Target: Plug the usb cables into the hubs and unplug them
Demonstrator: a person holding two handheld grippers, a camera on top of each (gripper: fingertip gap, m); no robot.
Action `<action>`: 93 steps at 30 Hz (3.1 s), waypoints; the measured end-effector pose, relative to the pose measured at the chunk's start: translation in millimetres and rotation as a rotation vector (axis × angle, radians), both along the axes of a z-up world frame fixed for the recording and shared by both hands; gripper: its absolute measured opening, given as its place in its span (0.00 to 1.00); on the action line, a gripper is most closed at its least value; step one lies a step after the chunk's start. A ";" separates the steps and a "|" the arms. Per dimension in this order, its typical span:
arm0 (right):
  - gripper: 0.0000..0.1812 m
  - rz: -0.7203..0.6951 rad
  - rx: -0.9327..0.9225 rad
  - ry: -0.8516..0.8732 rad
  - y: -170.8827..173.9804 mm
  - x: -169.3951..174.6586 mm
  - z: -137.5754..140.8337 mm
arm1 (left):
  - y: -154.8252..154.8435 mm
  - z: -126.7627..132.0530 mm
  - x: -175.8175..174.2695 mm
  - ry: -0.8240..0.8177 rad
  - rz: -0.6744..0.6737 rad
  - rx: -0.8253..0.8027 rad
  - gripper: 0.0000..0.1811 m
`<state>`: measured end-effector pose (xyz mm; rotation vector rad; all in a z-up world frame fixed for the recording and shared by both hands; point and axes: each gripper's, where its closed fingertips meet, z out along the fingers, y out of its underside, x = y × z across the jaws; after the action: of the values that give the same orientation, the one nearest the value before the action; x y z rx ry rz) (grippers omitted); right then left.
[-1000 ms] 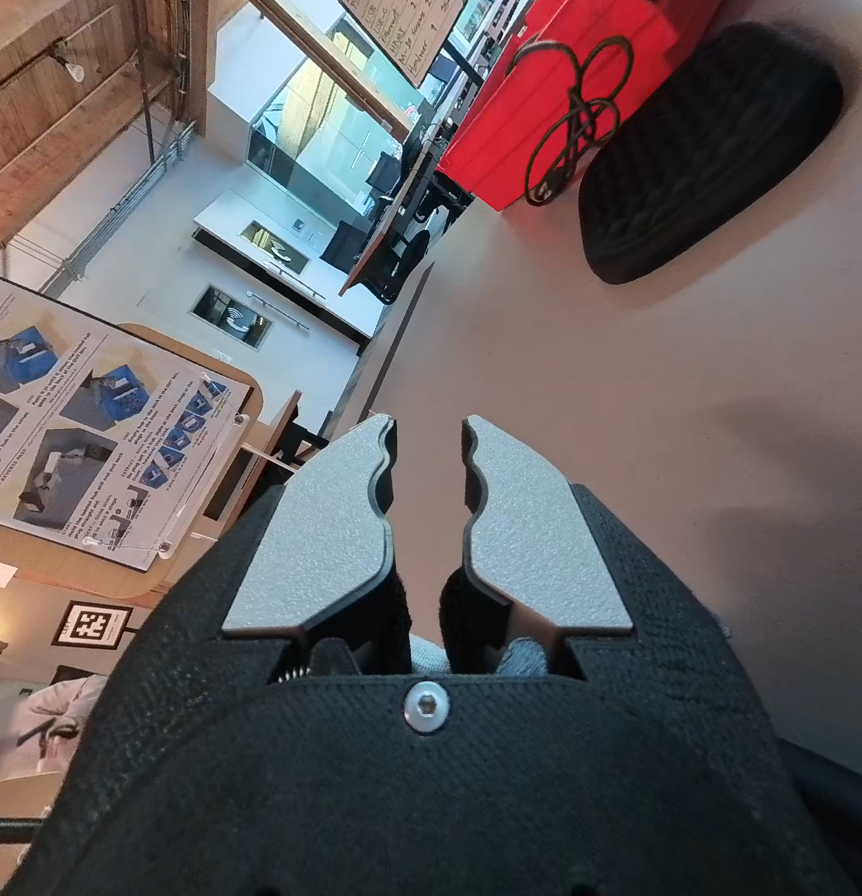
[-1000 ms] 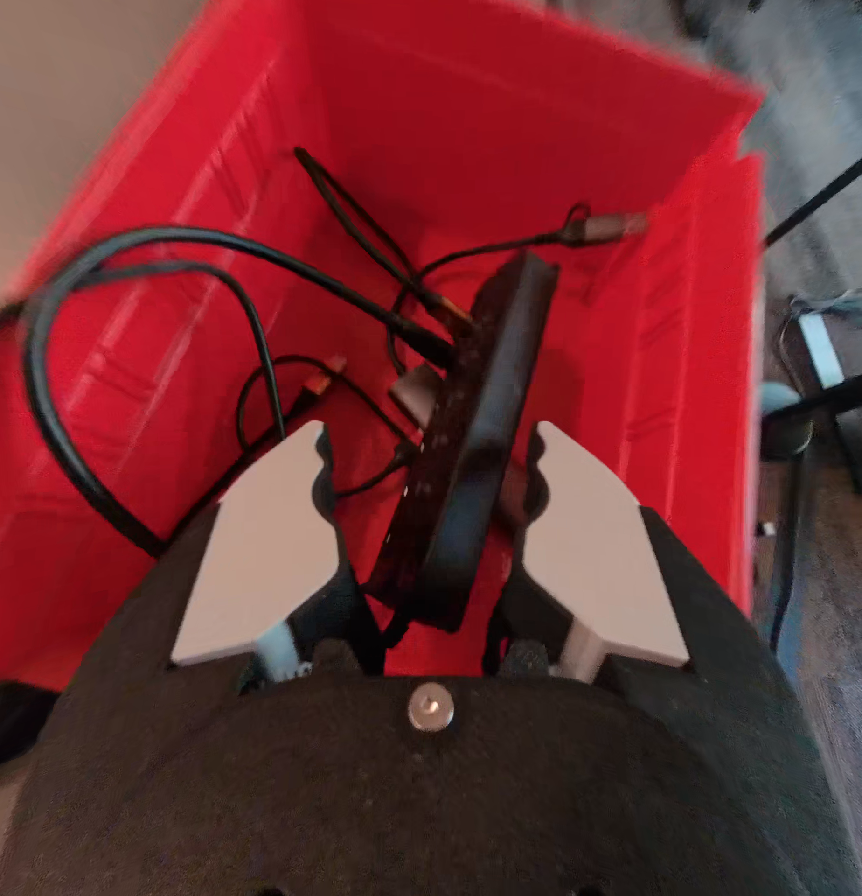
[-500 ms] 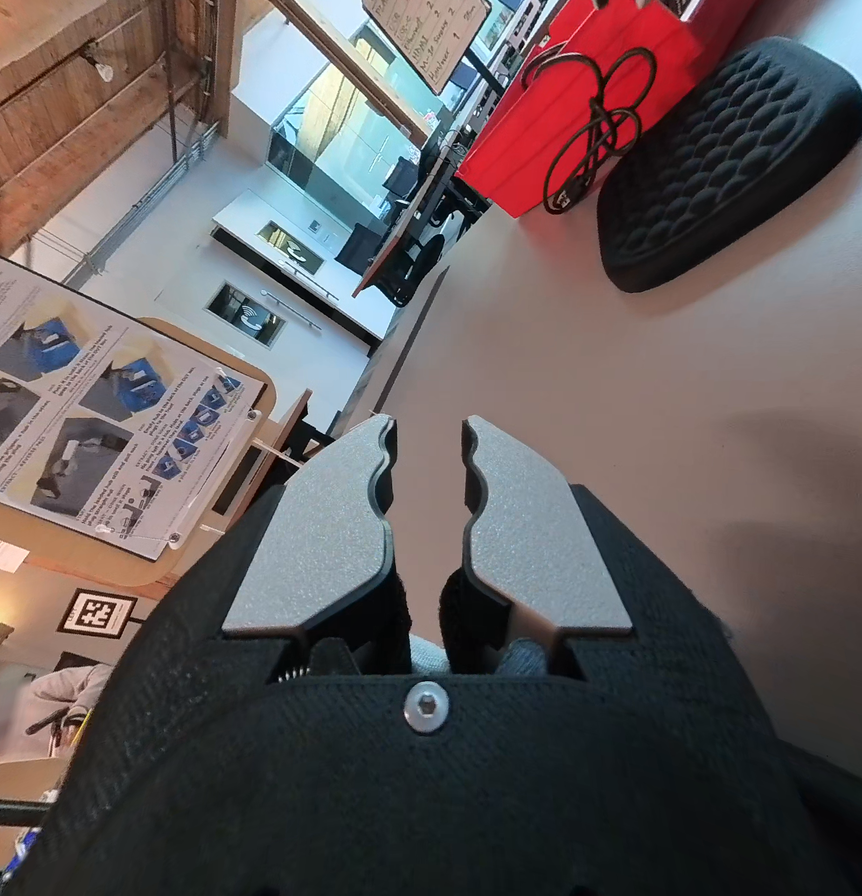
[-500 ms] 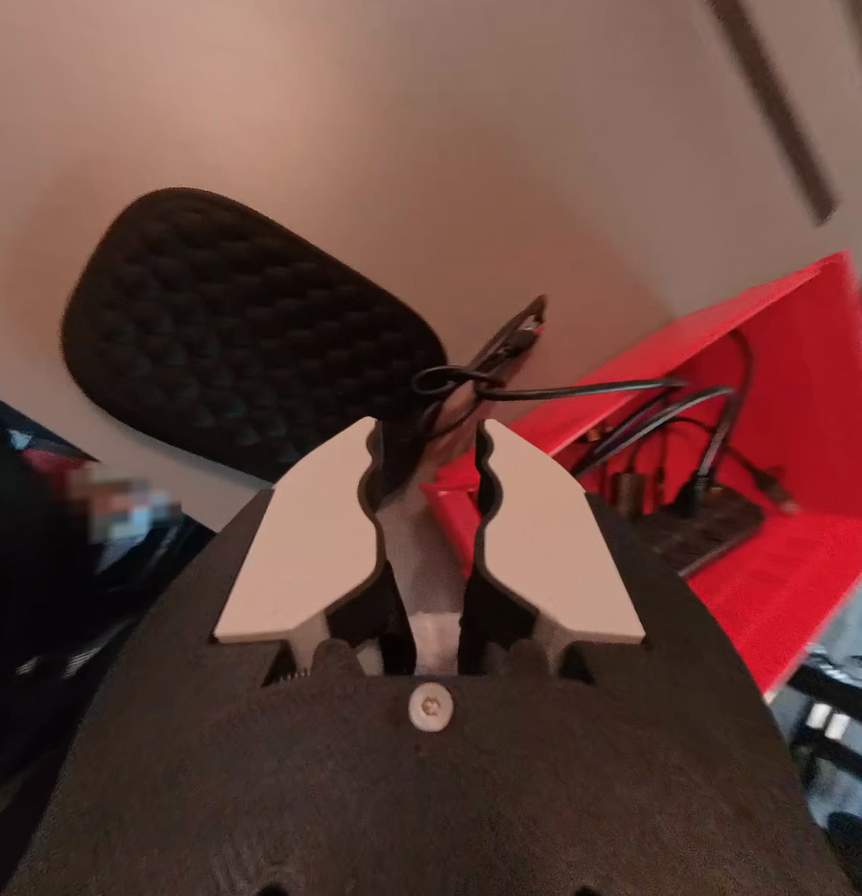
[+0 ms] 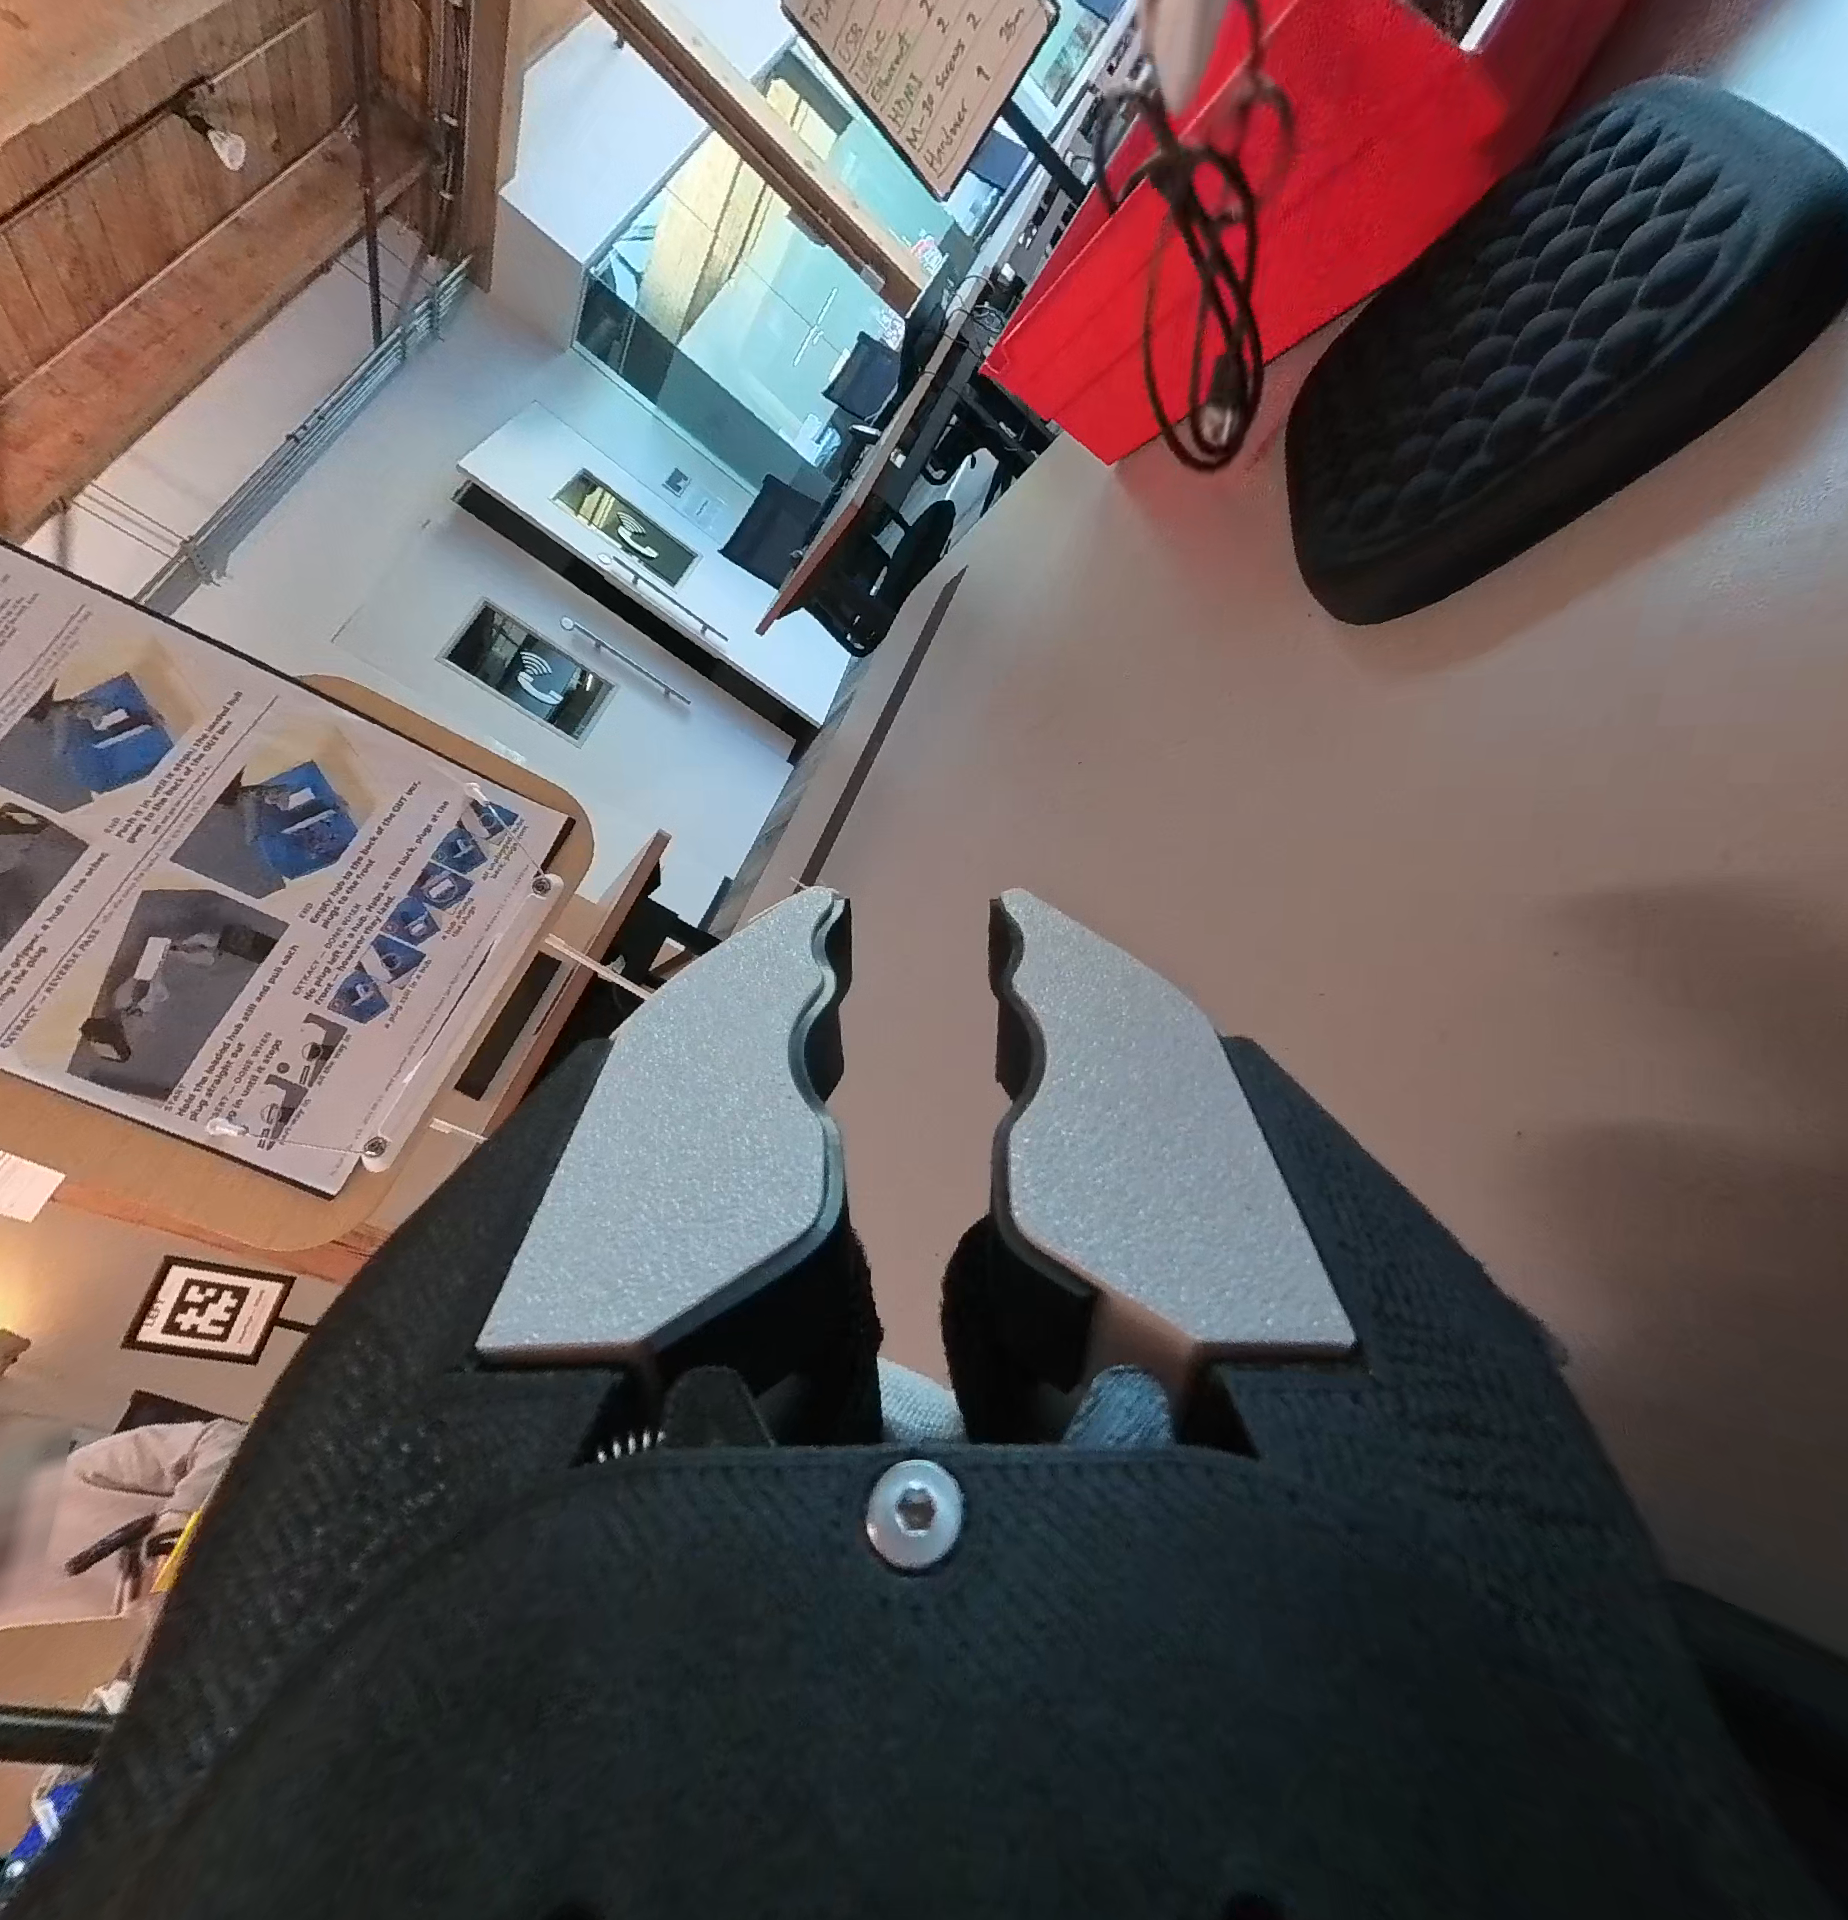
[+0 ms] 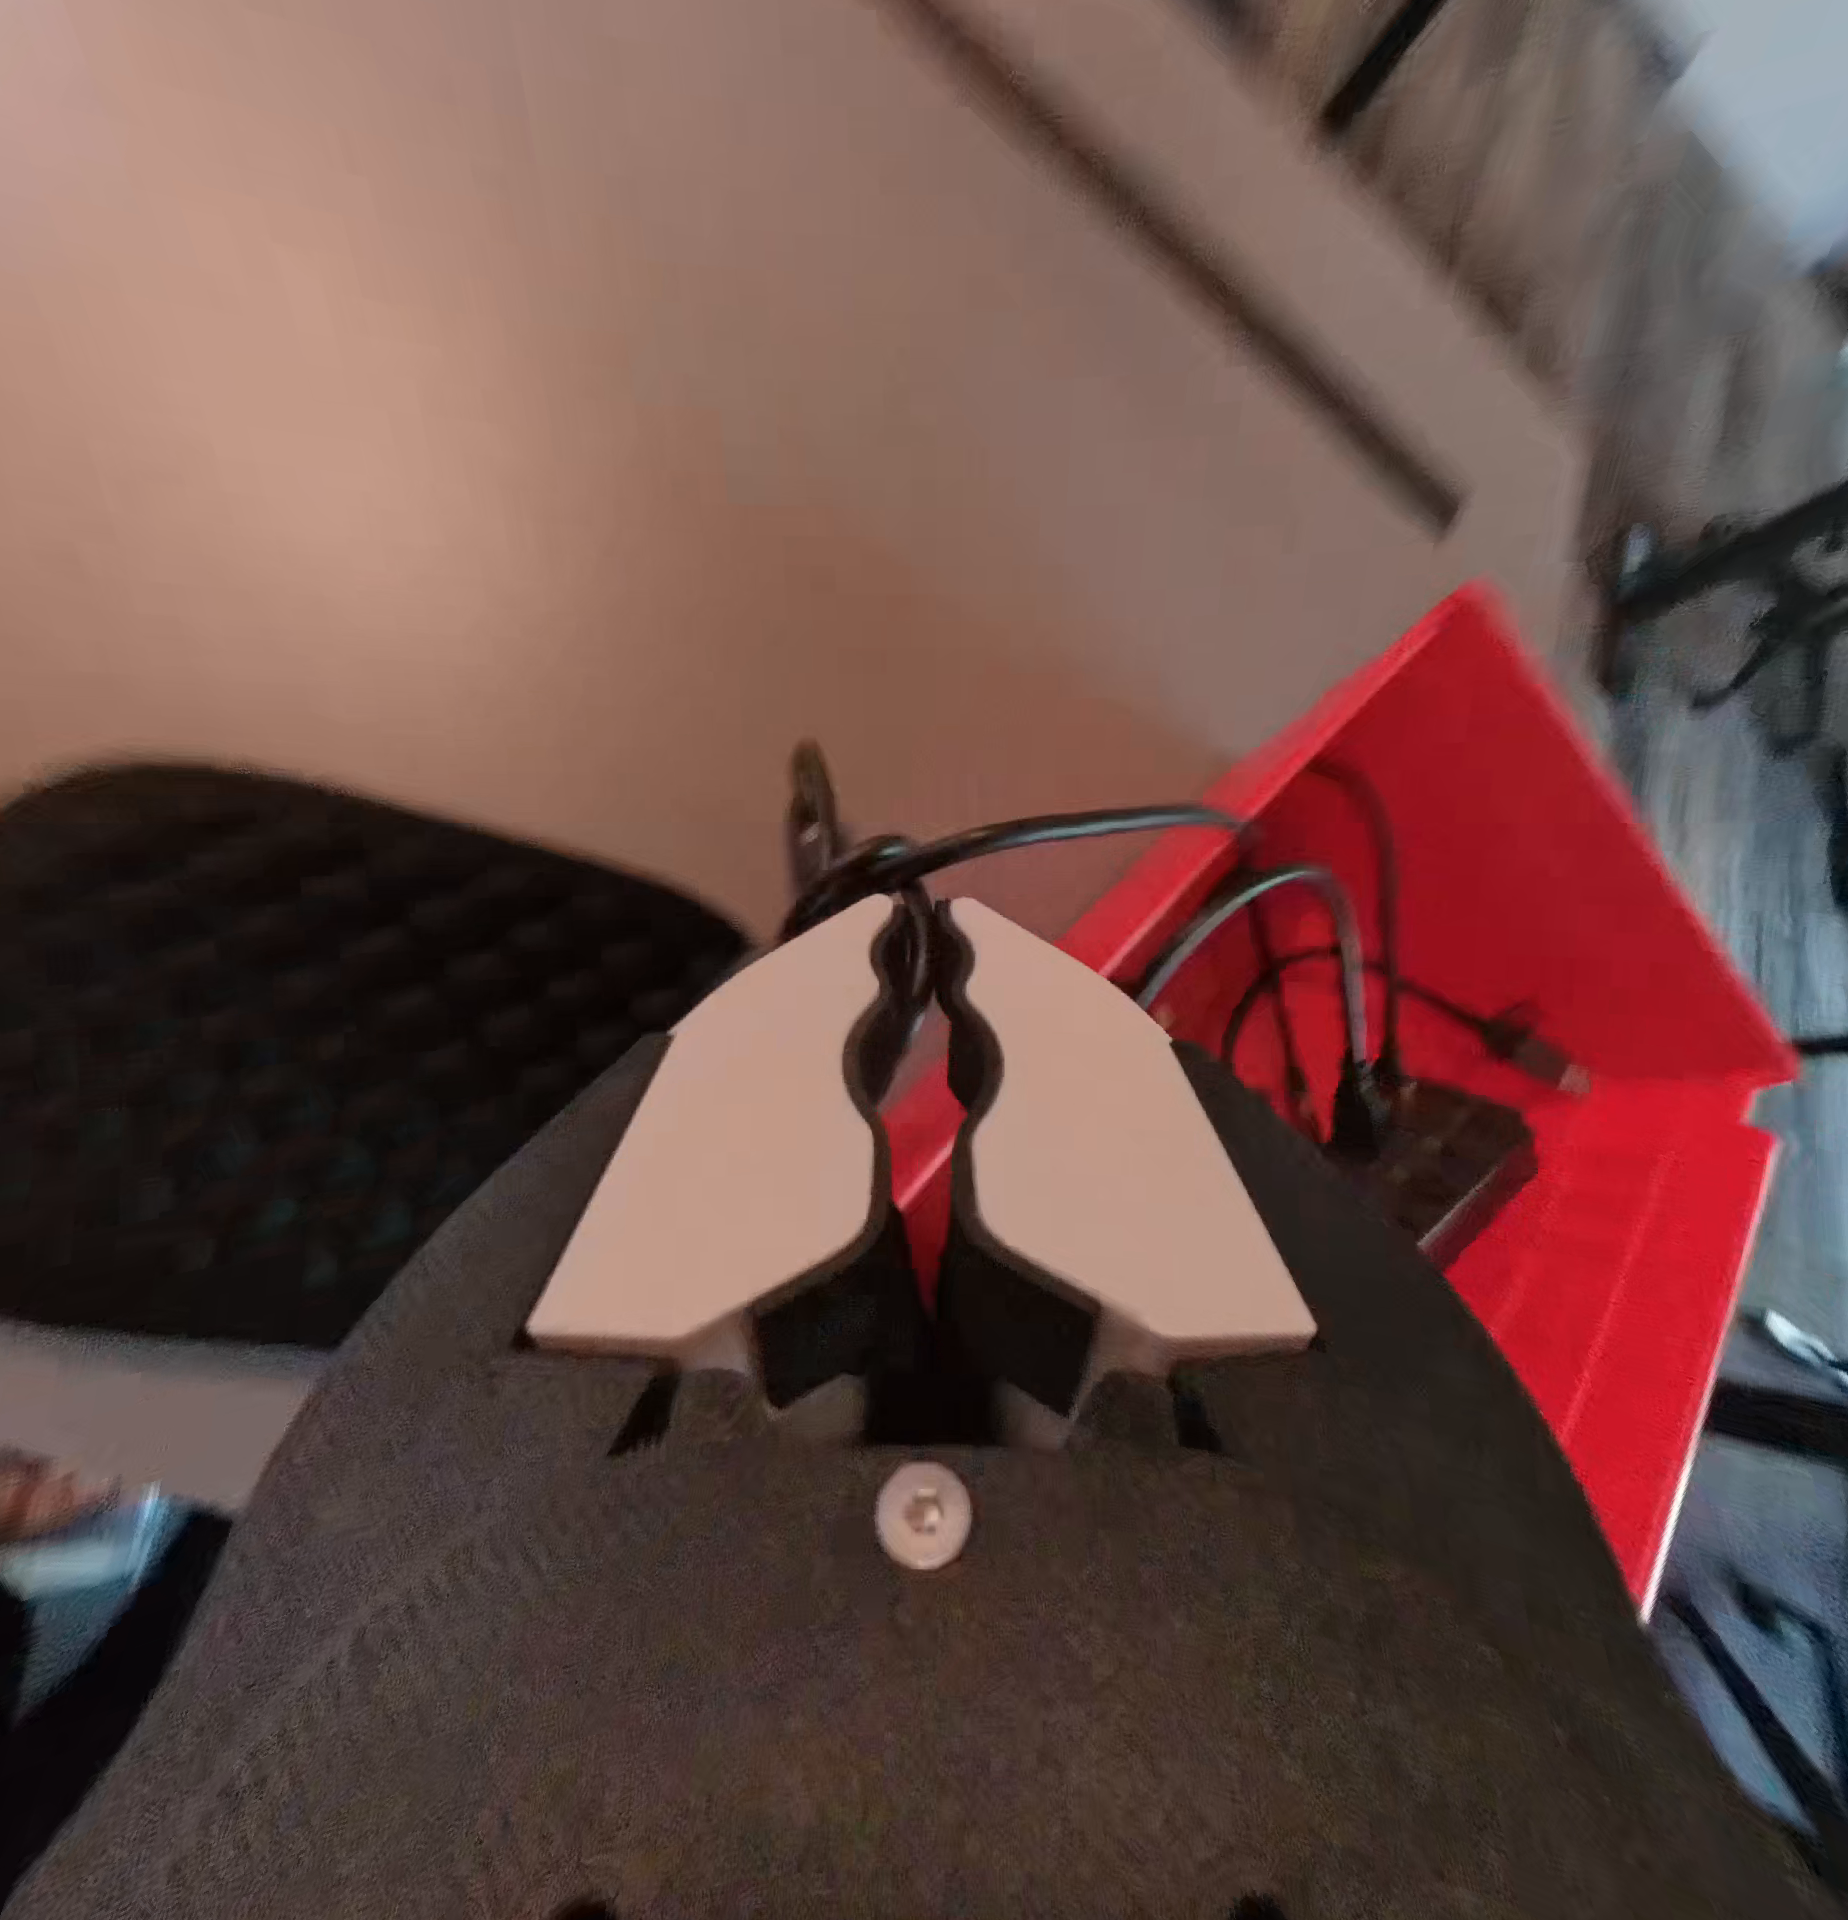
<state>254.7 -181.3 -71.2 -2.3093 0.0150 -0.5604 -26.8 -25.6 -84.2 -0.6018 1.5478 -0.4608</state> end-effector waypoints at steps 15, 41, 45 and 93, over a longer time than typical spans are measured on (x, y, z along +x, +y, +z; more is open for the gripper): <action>0.04 -0.395 0.117 0.089 -84.8 97.7 -5.6 | 1.7 -0.9 0.6 0.005 0.012 0.007 0.13; 0.05 -0.494 -0.033 0.402 -155.5 123.1 -72.8 | 3.4 -0.9 -0.6 0.004 0.018 0.001 0.13; 0.06 -0.400 -0.012 0.230 -99.5 129.3 -71.4 | 3.1 -0.6 -1.1 0.002 0.017 0.002 0.13; 0.35 0.601 0.575 1.089 208.3 -241.7 -10.6 | 102.0 57.2 -212.4 -0.002 0.810 -0.463 0.26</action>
<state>13.0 27.0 -81.7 -1.6571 0.0001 0.9070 -239.2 76.4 -27.0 -1.5009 1.0643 -0.1844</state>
